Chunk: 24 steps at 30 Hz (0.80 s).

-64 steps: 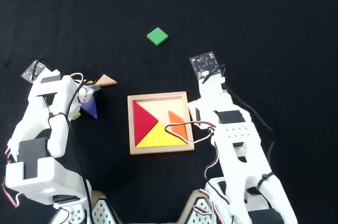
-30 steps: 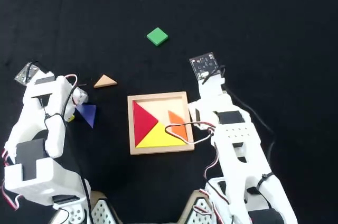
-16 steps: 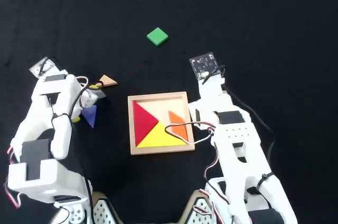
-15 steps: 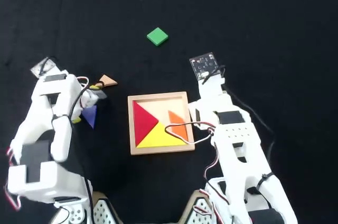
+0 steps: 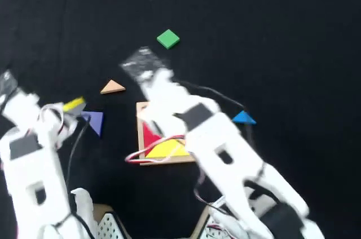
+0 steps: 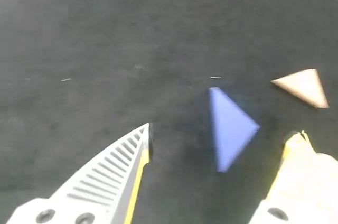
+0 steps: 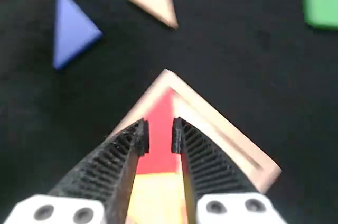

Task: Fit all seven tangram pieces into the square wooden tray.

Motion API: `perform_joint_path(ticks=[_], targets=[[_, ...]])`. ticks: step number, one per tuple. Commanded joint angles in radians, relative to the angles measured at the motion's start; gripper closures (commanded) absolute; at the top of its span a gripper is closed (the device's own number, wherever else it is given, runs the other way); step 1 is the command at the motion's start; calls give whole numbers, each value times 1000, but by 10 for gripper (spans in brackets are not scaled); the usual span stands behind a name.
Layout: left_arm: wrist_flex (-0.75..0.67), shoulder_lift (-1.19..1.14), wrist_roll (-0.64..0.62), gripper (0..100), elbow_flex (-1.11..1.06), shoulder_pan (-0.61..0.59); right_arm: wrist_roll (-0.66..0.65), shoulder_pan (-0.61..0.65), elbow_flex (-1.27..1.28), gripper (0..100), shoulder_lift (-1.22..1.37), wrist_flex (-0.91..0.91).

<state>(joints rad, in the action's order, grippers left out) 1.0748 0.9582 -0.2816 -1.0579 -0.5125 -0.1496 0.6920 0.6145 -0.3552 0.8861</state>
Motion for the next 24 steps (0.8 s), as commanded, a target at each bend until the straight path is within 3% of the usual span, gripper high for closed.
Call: perform_joint_path(ticks=[1, 6, 11, 15, 24], targets=[[-71, 204, 66, 618, -136, -214, 18, 75, -249, 900, 232, 6], [-210, 233, 78, 618, -266, -369, 49, 124, -591, 899, 555, 69], [-218, 189, 180, 619, -295, -486, 160, 170, -944, 897, 829, 219], [-219, 150, 259, 619, -321, -624, 167, 229, -1237, 801, 1040, 338], [-219, 140, 327, 619, -369, -651, 230, 252, -1837, 754, 1461, 554]])
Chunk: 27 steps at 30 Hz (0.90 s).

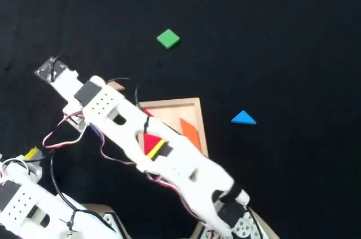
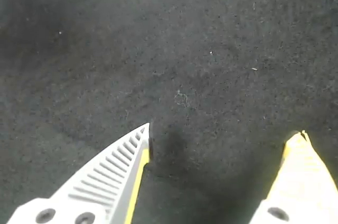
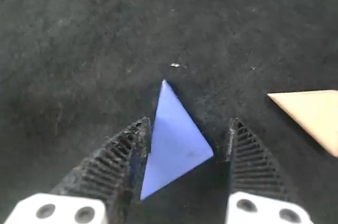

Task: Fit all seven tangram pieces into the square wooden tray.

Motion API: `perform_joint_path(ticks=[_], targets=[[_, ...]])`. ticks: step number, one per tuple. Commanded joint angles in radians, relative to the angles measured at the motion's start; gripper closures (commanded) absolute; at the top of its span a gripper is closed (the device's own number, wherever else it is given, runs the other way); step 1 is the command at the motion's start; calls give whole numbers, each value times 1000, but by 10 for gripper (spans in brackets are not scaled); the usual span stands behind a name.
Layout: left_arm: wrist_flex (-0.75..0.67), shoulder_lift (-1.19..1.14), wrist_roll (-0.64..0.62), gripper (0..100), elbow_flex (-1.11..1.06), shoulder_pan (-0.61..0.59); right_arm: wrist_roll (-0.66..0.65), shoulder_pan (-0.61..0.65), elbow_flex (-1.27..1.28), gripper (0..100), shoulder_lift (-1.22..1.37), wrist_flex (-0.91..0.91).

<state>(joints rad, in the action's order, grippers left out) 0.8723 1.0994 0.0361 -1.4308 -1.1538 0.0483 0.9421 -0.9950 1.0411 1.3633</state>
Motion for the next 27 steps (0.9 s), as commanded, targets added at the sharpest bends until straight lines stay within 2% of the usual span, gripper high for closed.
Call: perform_joint_path(ticks=[1, 9, 19, 22, 27], targets=[[-18, -2, 8, 619, 2, -1, 29, -5, -297, 754, 101, 114], [-18, -2, 12, 619, -2, 42, 25, -9, -671, 753, 357, 192], [-69, -3, 8, 619, -25, 44, 32, -26, -662, 753, 371, 192], [-69, -3, 8, 619, -27, 44, 37, -26, -661, 756, 367, 242], [-68, -3, 8, 619, -27, 44, 155, -26, -671, 755, 366, 305]])
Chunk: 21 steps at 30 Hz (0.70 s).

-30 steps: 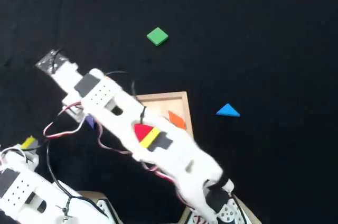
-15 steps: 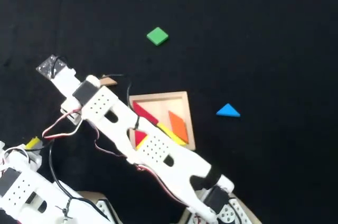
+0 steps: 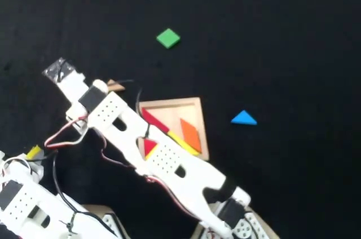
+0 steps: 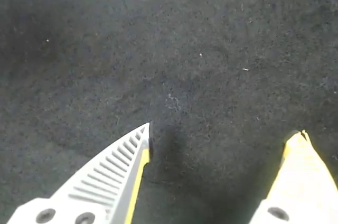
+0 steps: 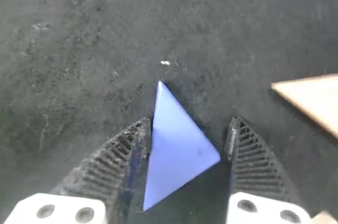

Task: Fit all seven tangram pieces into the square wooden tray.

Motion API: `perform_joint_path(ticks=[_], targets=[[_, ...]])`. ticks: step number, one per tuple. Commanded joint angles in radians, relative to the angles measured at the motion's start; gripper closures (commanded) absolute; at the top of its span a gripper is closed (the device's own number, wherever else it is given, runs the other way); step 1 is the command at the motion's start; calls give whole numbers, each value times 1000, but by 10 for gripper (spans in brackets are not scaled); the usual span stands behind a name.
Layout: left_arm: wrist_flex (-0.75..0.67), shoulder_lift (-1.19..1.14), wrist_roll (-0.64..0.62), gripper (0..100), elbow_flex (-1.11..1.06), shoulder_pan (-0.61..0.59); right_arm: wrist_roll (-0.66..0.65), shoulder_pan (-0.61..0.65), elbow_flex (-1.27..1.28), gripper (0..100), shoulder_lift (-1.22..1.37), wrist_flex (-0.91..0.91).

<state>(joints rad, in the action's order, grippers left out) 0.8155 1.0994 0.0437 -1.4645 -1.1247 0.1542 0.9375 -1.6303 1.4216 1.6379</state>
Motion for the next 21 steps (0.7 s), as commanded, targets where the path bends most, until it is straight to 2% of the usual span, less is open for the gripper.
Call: perform_joint_path(ticks=[1, 16, 21], targets=[[-11, -3, 0, 619, 7, 15, 51, -23, -36, 756, -15, 31], [-12, -5, -2, 619, 7, 15, 123, -17, -28, 761, -15, 66], [-12, -5, -2, 619, 7, 15, 118, -17, -33, 854, -13, 60]])
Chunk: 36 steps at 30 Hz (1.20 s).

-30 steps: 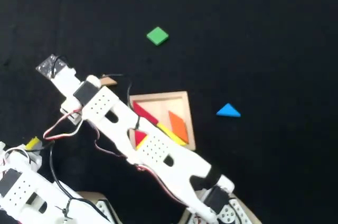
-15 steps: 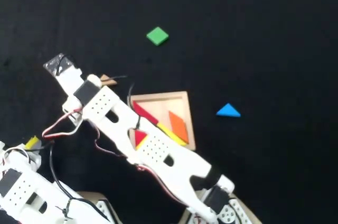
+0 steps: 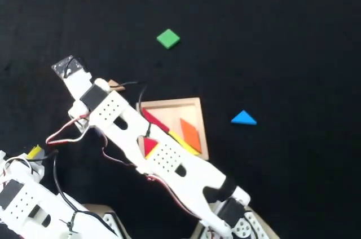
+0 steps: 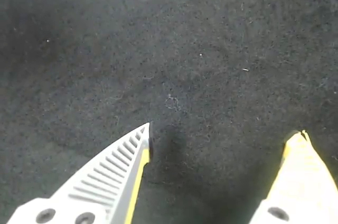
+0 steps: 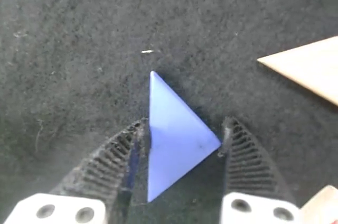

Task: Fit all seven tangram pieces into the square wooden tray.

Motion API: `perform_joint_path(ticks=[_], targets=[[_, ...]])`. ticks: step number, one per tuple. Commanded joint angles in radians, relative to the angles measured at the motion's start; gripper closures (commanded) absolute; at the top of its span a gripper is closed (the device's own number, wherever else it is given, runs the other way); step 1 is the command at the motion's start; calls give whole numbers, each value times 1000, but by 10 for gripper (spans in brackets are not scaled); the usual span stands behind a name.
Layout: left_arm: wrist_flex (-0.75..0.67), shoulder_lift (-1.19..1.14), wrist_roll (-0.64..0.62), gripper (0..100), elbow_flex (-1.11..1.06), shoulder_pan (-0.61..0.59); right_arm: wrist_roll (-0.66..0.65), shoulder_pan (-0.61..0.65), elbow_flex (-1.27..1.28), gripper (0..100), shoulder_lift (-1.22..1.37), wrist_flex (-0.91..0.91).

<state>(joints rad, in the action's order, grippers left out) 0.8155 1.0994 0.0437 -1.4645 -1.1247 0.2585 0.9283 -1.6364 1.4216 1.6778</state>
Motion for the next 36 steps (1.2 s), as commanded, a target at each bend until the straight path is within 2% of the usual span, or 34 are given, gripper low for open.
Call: perform_joint_path(ticks=[1, 11, 17, 26, 30, 36], targets=[[-12, -5, -2, 619, 7, 15, 14, -8, -24, 861, -13, 11], [-15, -8, -2, 619, 7, 16, 12, -15, -35, 864, -21, 21], [-15, -9, 2, 619, 5, 54, 12, -26, -35, 864, -143, 80], [-14, -9, 5, 619, 5, 62, -164, -124, -12, 864, -274, 91], [-14, -9, 5, 619, 5, 62, -199, -173, 156, 864, -415, 91], [-14, -9, 5, 619, 5, 64, -230, -210, 677, 864, -823, 89]])
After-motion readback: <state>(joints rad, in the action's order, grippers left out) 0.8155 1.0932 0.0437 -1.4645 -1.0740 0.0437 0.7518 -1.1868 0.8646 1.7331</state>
